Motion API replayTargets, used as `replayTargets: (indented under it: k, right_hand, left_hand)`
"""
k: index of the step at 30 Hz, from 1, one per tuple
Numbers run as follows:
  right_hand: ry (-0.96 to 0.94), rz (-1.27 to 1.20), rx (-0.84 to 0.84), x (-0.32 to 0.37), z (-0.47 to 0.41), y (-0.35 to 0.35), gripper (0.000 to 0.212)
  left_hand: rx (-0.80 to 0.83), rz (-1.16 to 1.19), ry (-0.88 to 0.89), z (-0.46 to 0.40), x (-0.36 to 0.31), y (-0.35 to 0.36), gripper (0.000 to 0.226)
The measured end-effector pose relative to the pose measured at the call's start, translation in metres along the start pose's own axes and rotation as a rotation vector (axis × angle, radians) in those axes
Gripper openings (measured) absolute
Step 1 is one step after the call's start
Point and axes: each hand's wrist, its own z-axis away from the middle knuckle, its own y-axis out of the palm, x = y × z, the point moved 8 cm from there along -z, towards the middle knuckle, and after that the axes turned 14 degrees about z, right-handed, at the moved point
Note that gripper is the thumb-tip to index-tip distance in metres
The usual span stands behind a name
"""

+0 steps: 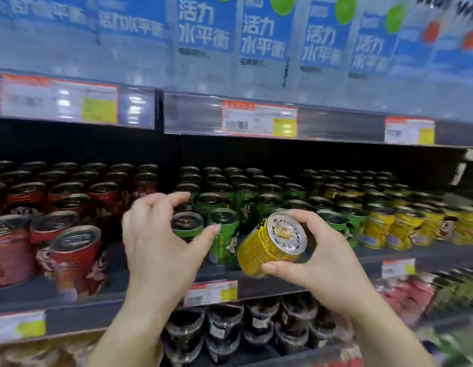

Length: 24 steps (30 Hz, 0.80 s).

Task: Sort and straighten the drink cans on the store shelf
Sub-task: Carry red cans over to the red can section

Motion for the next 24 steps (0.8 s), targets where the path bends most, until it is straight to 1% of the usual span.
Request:
replayTargets:
  k: [2, 4, 6, 9, 13, 16, 19, 22, 24]
  right_hand:
    - [0.041, -0.020, -0.030, -0.028, 0.002, -0.018, 0.064]
    - [0.086, -0.022, -0.110, -0.056, -0.002, -0.036, 0.060]
    - [0.119, -0.019, -0.169, -0.077, -0.010, -0.047, 0.059]
    - [0.121, 0.005, -0.161, -0.093, -0.023, -0.048, 0.064]
    - [0.134, -0.050, -0.099, -0.111, -0.019, -0.044, 0.065]
    - [0.196, -0.137, -0.064, -0.139, -0.004, -0.050, 0.066]
    - [0.268, -0.131, -0.099, -0.169, 0.012, -0.073, 0.064]
    - [0.330, -0.058, -0.150, -0.196, 0.026, -0.101, 0.060]
    - [0.369, -0.010, -0.202, -0.213, 0.030, -0.118, 0.062]
  left_hand:
    - [0.108, 0.122, 0.021, 0.005, -0.021, 0.045, 0.063]
    - [0.220, 0.161, 0.035, 0.009, -0.035, 0.085, 0.067]
    - [0.321, 0.130, 0.032, 0.014, -0.041, 0.117, 0.073]
    - [0.439, 0.033, 0.037, 0.024, -0.044, 0.151, 0.082]
    - [0.506, -0.033, 0.050, 0.041, -0.047, 0.177, 0.086]
    - [0.487, -0.021, 0.057, 0.049, -0.055, 0.193, 0.087]
    - [0.460, 0.038, 0.113, 0.051, -0.077, 0.213, 0.084]
    - [0.527, 0.084, 0.139, 0.055, -0.103, 0.248, 0.083]
    - [0.566, 0.081, 0.137, 0.053, -0.115, 0.274, 0.084]
